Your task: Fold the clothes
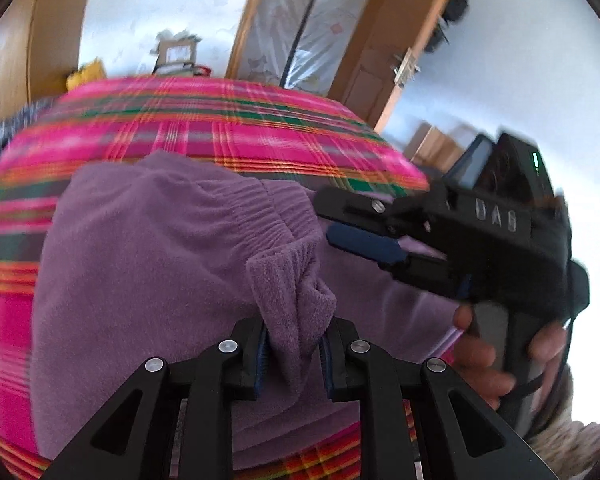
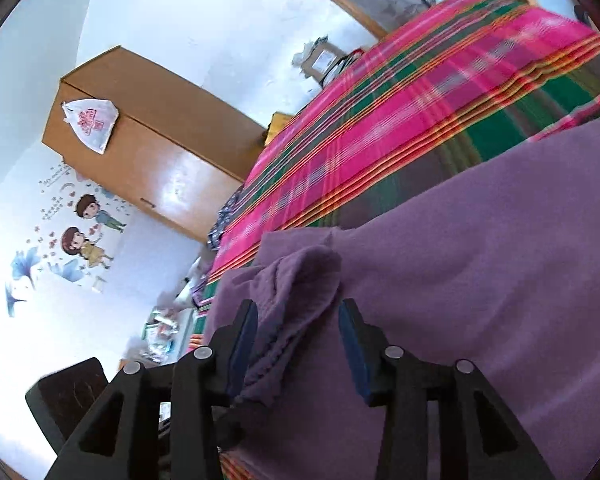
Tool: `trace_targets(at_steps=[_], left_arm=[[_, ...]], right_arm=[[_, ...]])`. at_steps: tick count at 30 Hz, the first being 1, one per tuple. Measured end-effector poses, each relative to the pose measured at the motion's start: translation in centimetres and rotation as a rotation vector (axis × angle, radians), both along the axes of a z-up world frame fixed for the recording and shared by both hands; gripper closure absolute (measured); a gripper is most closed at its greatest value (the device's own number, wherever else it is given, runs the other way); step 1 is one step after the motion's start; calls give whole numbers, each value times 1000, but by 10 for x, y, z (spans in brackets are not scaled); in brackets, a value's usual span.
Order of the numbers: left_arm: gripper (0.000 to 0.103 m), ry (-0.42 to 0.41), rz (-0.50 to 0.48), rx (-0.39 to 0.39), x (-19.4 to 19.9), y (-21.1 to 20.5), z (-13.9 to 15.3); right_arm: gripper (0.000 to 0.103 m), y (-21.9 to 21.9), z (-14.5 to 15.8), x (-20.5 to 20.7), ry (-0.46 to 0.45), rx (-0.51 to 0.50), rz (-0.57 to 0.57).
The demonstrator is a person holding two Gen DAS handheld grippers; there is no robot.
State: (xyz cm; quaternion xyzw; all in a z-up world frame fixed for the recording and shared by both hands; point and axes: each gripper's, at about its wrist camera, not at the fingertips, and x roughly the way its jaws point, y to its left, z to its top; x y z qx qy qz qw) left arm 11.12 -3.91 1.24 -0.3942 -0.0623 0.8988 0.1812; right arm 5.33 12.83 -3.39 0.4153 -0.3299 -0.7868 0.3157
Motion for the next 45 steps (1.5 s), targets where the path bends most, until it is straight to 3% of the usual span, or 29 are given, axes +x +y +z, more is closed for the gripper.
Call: trace_targets(at_steps=[2,4,15,17,19,29,32,35,40,41,43,45], left_arm=[[81,19,-16,-61,3,8,1],[72,22,-34,-58,5,10,2],[72,41,-82,-126,10,13,4],[72,40,-93,-127,12,10,5],[72,35,-99,-119,14,8,6],[72,6,-183,-55,25,-4,4],[72,-25,-188,-20,24,-9,2],[72,-48,-210,15,24,-14,5],[70,-6,-198,100,26,-43,30],[70,3,-178,115,23,-50,35],[70,29,-128,135,17,-64,43],[70,50,-71,137,8,-77,48]], right_arm=[[58,-2,-1,-4,-7,-12,9],[56,-6,-3,-8,-21,-19,23],[53,-31,-6,-21,-39,75,86],[58,-35,-4,-23,-28,90,92],[89,-41,0,-24,6,135,103],[91,-49,27,-16,184,294,81],[91,-50,30,-19,192,333,69],[89,-51,26,-23,169,373,73],[83,-36,24,-27,116,289,90],[80,-31,23,-26,108,264,90],[59,-23,22,-25,87,209,93],[54,-16,15,-25,37,117,122]])
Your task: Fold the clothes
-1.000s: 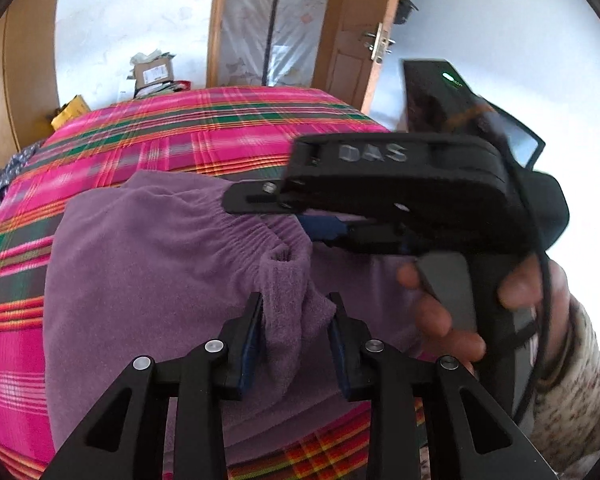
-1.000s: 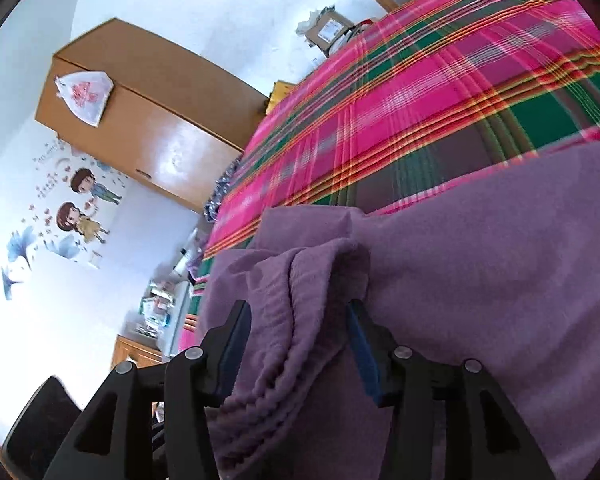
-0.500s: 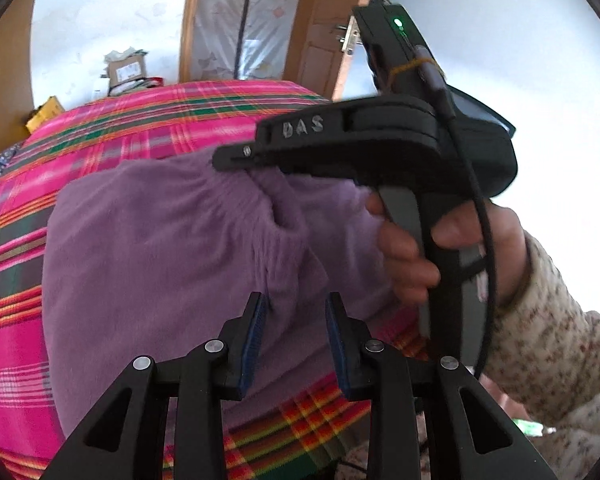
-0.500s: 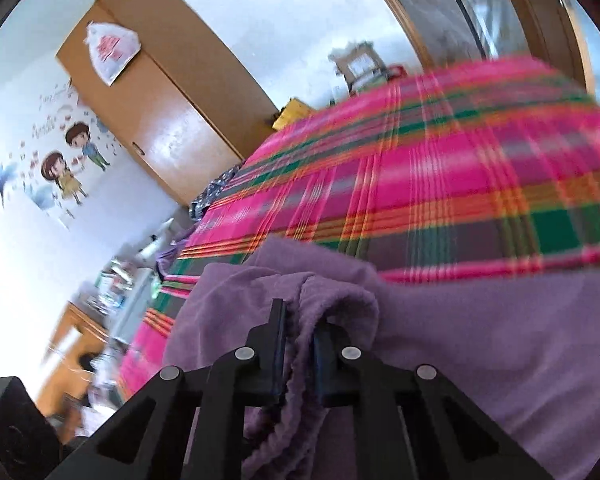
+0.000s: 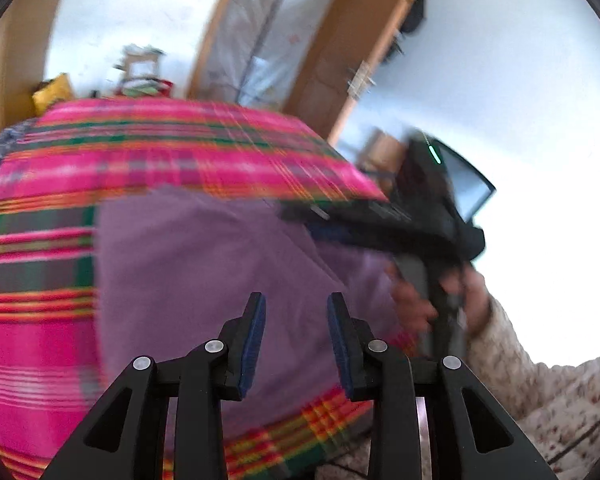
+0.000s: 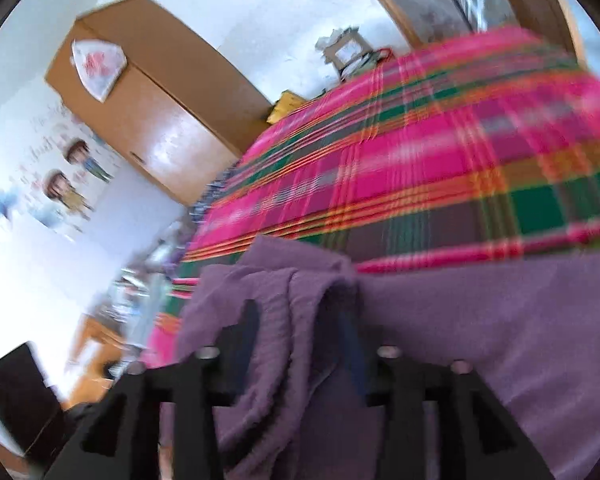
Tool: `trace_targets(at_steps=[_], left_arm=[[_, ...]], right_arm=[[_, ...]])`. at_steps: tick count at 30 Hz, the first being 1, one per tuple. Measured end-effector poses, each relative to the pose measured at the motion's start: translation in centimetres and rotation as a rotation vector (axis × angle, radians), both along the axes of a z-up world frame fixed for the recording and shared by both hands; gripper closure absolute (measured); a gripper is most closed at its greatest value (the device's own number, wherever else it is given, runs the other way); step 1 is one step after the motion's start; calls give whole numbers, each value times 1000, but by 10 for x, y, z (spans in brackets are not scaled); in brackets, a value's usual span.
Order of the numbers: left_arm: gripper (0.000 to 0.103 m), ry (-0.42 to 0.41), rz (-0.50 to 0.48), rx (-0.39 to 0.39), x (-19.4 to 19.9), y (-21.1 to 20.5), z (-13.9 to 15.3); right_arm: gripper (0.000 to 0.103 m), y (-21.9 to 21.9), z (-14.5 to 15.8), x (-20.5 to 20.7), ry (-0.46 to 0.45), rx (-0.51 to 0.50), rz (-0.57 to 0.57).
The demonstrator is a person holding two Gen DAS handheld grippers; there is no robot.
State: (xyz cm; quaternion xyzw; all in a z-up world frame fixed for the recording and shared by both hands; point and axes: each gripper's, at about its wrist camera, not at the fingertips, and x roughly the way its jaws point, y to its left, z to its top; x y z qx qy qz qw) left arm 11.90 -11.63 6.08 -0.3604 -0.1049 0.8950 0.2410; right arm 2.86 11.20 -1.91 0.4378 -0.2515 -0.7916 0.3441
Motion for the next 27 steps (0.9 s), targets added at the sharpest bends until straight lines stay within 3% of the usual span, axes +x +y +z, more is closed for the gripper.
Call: trace_targets(at_steps=[2,7,15,17,19,27], left_arm=[[70,7,51,-4,-12,-11,1],[70,-86,178,30,-42,-39,-11],[70,-188,266,85,-56,-56,-35],[70,-200,275,90,-57,-59,-39],[70,-201,277,89,-59,-60,-39],[70,-197,279,91,-55,-58,-37]], right_arm=[[53,5,-9,2,-57,-59,24],[53,1,-16,16,-66,-7,28],[52,-20,-16,28,-47,58,80],[64,-23,-16,29,-52,48,94],[85,-22,-13,31,-37,66,87],[86,-1,15,43,10,8,79]])
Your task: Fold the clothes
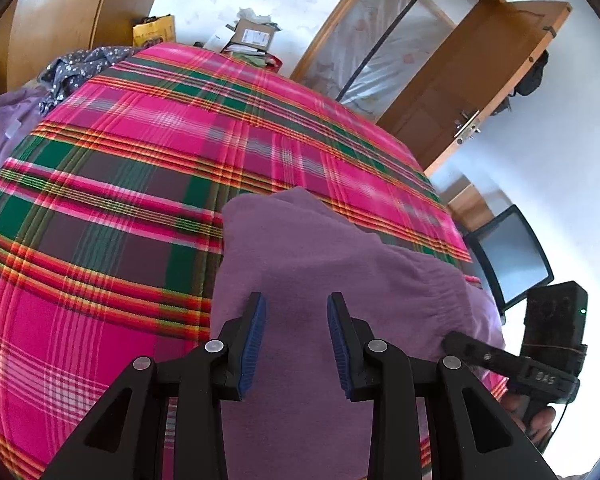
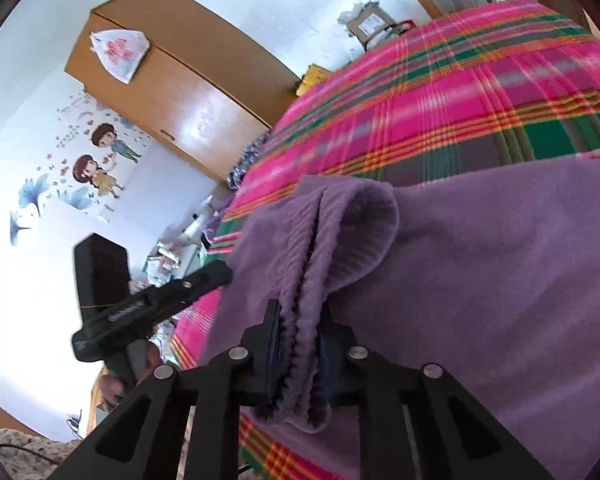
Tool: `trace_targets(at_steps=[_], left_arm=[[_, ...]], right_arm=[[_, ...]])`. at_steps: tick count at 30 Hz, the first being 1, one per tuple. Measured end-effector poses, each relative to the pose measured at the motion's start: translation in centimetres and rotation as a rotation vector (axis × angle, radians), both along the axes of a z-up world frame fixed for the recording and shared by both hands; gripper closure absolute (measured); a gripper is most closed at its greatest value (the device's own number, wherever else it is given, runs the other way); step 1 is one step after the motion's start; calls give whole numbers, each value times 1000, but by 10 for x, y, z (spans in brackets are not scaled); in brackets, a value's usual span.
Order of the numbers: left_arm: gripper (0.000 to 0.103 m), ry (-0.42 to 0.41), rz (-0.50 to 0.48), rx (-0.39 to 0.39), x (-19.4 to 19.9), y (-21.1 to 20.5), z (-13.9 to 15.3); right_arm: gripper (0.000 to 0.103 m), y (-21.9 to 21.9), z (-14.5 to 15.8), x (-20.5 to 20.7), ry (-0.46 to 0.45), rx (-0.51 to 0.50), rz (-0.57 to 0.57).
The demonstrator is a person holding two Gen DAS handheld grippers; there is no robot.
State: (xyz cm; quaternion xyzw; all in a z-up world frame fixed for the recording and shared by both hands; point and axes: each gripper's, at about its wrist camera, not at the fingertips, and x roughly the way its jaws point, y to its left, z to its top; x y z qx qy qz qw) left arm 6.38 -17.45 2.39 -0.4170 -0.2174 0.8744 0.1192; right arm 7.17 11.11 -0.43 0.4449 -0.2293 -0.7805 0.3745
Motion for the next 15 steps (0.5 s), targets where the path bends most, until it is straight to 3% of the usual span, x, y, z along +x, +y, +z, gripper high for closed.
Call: trace_targets(at_steps=[9,15], left_arm=[[70,-42,7,-12,-3,2,-11],[70,-67,4,-61,-6,6,-17]], right_arm=[[86,17,-21,-1,-59,79,-79],[82,16,-25,-3,-42,141,-90]])
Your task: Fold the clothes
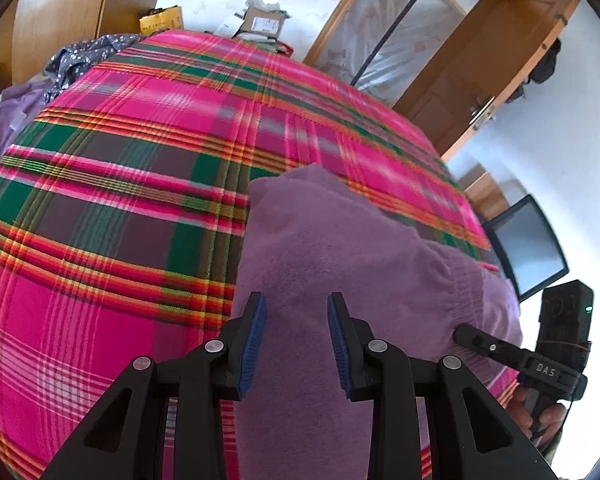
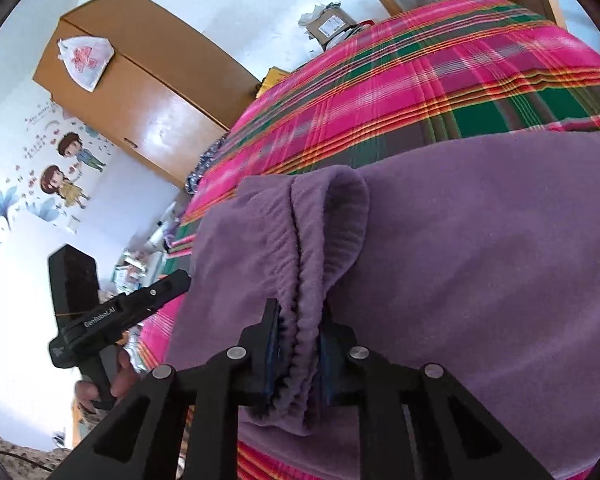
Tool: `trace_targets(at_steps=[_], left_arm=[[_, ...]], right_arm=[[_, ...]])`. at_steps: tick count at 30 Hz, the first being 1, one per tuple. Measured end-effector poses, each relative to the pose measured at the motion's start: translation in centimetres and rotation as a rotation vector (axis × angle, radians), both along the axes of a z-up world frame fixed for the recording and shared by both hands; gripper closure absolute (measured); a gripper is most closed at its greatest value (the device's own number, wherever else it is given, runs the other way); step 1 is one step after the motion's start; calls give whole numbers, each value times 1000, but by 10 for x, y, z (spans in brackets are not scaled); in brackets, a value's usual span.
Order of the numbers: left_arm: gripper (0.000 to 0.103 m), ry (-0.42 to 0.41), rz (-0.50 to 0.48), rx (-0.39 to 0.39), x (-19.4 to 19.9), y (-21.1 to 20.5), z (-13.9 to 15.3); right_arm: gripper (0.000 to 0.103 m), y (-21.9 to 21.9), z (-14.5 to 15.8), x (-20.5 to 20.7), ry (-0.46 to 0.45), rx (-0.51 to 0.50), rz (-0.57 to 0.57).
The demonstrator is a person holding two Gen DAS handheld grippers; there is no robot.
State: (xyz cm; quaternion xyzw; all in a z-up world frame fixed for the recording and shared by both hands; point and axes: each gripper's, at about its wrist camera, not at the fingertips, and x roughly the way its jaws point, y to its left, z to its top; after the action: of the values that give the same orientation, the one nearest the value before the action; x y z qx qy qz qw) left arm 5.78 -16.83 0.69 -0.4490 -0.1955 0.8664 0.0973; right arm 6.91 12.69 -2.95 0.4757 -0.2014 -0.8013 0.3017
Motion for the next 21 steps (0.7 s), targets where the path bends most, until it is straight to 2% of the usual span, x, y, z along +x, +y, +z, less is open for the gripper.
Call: trace_targets(at_steps=[3,8,11,14,21], left_arm=[[70,1,3,7,2,0,0],[70,4,11,5,10,-4,3],[70,5,9,6,14,-5,3],[70,1,10,5,17,-6,2],[70,-5,-1,-11,24,-7,-3]], right_arm=[[74,-1,10,4,53,67,-20],[73,-11,47,15,248,178,-93],[73,-38,65,10,335,182,-22],[73,-76,66,-4,350,226,45],[73,-145,51,-24,322,277,213]])
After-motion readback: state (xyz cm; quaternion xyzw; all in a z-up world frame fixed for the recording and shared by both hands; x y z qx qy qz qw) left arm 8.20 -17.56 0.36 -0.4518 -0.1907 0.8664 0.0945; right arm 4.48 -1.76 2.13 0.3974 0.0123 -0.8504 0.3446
